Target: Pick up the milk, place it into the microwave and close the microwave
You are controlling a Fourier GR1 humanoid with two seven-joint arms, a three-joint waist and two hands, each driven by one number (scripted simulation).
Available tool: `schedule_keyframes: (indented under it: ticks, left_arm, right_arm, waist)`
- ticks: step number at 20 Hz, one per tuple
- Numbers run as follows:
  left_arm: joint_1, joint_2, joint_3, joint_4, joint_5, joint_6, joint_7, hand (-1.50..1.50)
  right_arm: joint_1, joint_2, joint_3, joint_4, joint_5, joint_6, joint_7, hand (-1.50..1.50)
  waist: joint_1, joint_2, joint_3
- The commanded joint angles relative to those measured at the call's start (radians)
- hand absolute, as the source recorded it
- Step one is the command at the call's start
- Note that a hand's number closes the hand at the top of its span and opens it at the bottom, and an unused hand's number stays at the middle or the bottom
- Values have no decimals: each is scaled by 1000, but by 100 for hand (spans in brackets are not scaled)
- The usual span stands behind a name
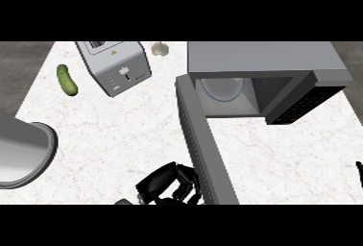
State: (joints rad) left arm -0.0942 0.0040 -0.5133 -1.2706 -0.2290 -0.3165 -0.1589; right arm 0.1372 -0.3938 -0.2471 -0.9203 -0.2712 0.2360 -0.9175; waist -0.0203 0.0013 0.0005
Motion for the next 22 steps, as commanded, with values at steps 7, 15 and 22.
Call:
schedule_keyframes:
  ticks: [7,15,22]
  left_arm:
    - [-214,-4,-382,203,218,306,-79,150]
    - [-309,-3,-522,216,450,520,-122,-150]
    - [-468,-3,-546,194,567,639,-78,150]
  right_arm:
    - [23,-54,13,-118,-57,154,0,-150]
    - [20,-67,52,-212,-66,153,27,-150]
    - [-28,-90,79,-279,-91,148,114,-150]
  waist:
    - [-31,4,-3]
    - [-79,11,-5]
    - [-135,18,-7]
